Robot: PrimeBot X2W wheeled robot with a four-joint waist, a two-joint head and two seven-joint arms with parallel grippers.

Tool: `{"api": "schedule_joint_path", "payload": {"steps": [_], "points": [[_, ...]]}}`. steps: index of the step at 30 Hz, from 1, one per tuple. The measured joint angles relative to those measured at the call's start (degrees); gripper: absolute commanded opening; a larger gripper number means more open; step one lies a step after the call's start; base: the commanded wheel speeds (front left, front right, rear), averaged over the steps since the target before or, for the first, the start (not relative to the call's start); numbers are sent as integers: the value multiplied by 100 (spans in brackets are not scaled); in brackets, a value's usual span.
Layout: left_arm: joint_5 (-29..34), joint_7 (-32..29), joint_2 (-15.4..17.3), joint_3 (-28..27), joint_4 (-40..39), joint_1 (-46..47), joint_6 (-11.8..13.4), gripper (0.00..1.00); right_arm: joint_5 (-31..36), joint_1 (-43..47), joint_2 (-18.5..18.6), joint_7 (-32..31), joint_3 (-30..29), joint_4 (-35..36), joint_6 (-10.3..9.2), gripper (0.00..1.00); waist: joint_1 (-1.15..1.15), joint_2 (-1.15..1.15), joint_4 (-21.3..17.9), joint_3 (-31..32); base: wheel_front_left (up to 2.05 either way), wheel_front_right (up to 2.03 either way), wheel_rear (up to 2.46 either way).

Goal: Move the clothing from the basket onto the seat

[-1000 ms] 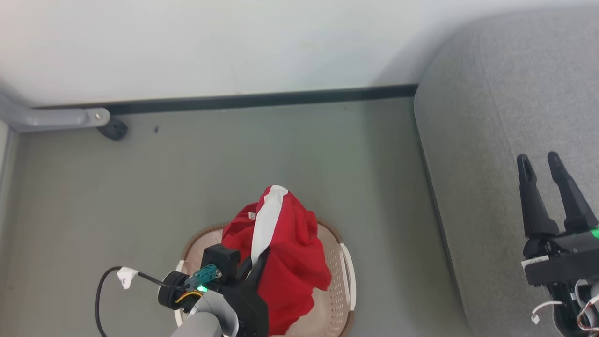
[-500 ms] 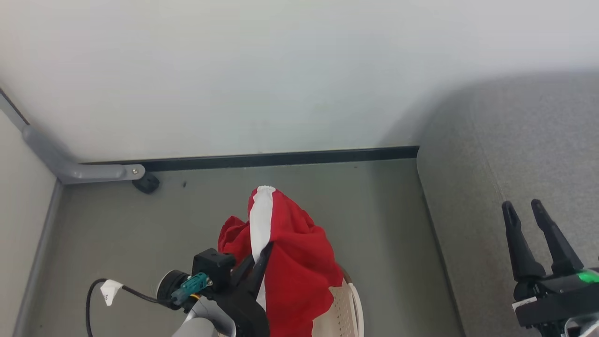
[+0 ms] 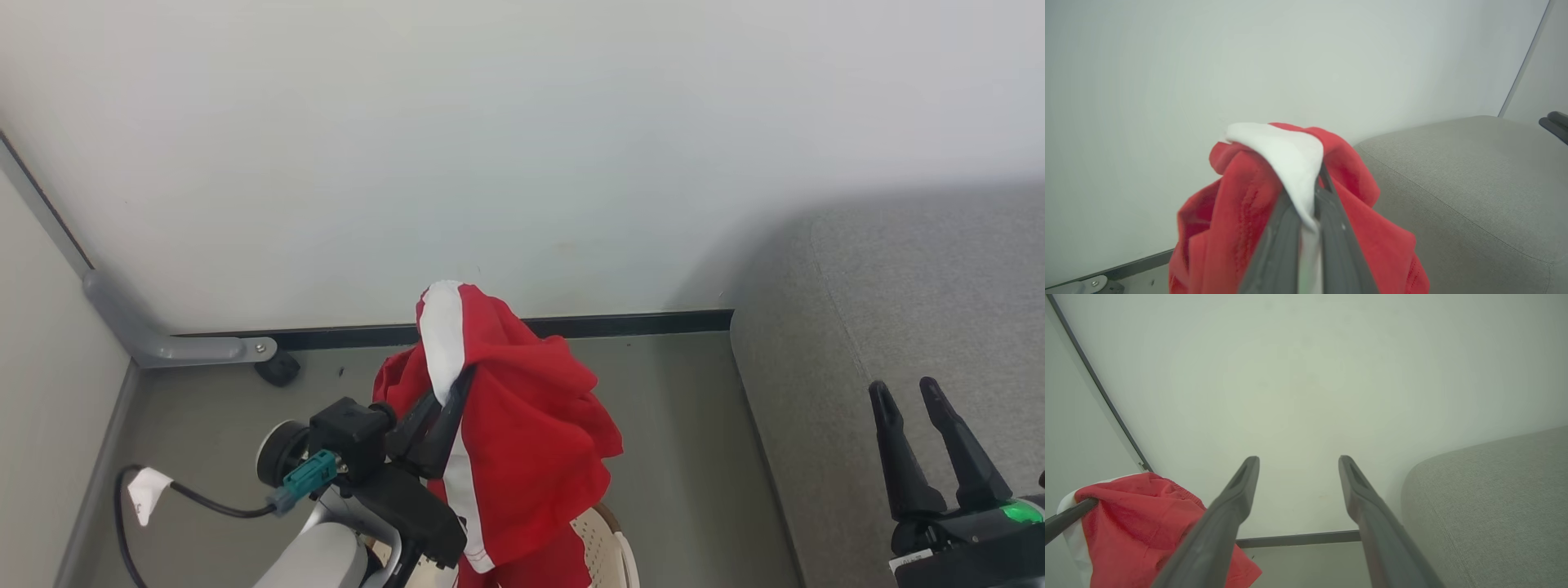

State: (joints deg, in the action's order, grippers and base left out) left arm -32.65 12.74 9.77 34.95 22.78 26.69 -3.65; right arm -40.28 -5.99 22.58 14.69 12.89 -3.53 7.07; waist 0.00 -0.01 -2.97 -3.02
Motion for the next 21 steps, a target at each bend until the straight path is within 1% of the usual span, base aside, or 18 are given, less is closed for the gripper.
{"api": "schedule_joint_path", "payload": {"steps": [5,11,15,21], "points": [[2,-160,109,-88,-364,30,122,0,4,72,-22,0,81,38,0,100,0,1,-13,63,0,0,0],[2,-412,123,-101,-745,86,260,0,63,98,-27,0,269,185,0,100,0,1,-39,87,0,0,0],[2,-565,125,-100,-892,130,322,0,67,59,-36,0,561,288,0,100,0,1,-51,73,0,0,0],[2,-798,71,-33,-1053,188,374,0,66,-297,-138,-52,1221,338,1,100,0,1,-45,42,0,0,0]]}}
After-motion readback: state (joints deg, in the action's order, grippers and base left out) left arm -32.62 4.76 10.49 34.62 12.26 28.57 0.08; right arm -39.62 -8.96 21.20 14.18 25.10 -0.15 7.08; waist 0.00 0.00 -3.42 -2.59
